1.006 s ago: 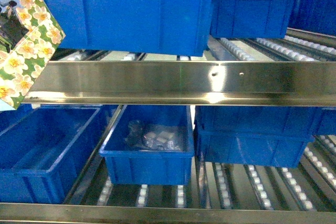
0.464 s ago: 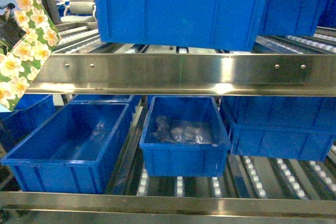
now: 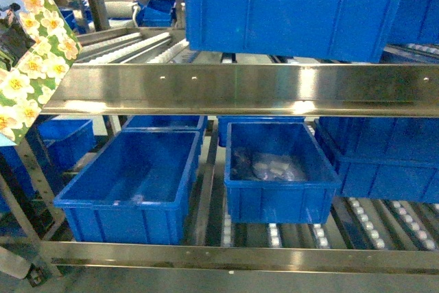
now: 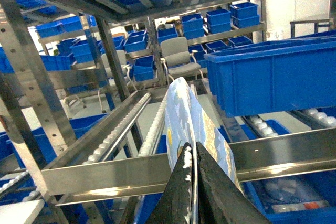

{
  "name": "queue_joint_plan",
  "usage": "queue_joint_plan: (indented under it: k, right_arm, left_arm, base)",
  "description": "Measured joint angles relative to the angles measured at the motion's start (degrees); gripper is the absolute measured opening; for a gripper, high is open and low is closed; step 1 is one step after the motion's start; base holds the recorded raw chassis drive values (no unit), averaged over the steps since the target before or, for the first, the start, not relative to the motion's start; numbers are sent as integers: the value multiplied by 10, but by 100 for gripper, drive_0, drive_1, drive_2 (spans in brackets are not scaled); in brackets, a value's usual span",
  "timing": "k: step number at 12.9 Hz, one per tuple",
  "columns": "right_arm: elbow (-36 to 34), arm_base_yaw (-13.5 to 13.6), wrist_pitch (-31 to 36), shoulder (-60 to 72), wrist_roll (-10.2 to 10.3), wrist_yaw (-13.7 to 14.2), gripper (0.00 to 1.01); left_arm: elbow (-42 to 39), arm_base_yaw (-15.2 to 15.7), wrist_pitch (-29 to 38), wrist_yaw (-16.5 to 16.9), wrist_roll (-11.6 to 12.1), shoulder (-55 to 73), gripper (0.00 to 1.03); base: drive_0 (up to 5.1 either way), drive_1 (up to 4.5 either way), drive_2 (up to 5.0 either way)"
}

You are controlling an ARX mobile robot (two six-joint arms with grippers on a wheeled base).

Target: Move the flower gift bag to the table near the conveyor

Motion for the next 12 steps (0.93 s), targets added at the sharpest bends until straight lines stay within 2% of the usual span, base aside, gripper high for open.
queue_joint_plan:
  k: [6, 12]
  right_arm:
    - [0, 0, 1, 0, 0, 0, 2]
    - [0, 0, 0, 0, 0, 0, 2]
  left_arm:
    - [0, 0, 2, 0, 0, -1, 2]
    - [0, 0, 0, 0, 0, -1, 2]
  base:
    - [-484, 118, 353]
    - [-503, 239, 239]
